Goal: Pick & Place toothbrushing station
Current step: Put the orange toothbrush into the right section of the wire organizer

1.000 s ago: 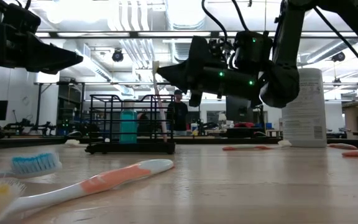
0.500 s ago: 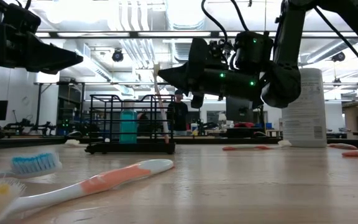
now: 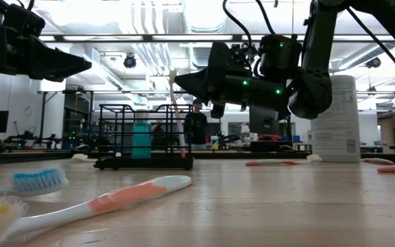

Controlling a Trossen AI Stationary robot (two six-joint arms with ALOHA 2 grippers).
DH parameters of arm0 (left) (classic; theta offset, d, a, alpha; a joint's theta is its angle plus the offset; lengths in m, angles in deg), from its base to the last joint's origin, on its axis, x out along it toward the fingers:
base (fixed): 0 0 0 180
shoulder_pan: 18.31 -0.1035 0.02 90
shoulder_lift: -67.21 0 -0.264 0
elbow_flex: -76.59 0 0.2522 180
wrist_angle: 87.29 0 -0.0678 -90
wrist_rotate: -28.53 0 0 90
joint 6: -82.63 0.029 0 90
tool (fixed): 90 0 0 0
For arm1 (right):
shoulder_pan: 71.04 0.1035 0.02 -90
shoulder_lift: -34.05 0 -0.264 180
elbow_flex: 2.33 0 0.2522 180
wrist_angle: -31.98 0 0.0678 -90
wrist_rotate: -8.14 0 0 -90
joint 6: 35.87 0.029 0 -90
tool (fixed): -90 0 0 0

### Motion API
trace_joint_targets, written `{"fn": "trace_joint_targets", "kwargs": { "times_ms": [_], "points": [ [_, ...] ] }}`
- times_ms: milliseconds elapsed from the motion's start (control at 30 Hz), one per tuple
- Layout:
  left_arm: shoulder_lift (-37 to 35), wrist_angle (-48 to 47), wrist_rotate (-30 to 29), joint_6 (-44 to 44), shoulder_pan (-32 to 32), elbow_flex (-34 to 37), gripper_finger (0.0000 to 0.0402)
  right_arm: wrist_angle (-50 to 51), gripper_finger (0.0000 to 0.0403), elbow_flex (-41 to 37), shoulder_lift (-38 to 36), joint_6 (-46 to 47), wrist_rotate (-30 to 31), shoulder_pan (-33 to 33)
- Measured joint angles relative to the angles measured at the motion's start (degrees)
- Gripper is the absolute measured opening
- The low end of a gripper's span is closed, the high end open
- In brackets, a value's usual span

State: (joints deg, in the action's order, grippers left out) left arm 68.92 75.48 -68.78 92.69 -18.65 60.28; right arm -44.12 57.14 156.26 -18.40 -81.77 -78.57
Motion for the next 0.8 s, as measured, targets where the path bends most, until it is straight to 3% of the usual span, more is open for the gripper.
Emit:
{"fn": "trace_joint_targets", "kwargs": {
  "times_ms": [800],
  "points": [
    [0.00, -0.01, 0.00, 0.00, -0.01, 0.00, 0.0187, -0.12, 0.0040, 0.57, -0.86, -2.01, -1.64, -0.02]
  ]
}}
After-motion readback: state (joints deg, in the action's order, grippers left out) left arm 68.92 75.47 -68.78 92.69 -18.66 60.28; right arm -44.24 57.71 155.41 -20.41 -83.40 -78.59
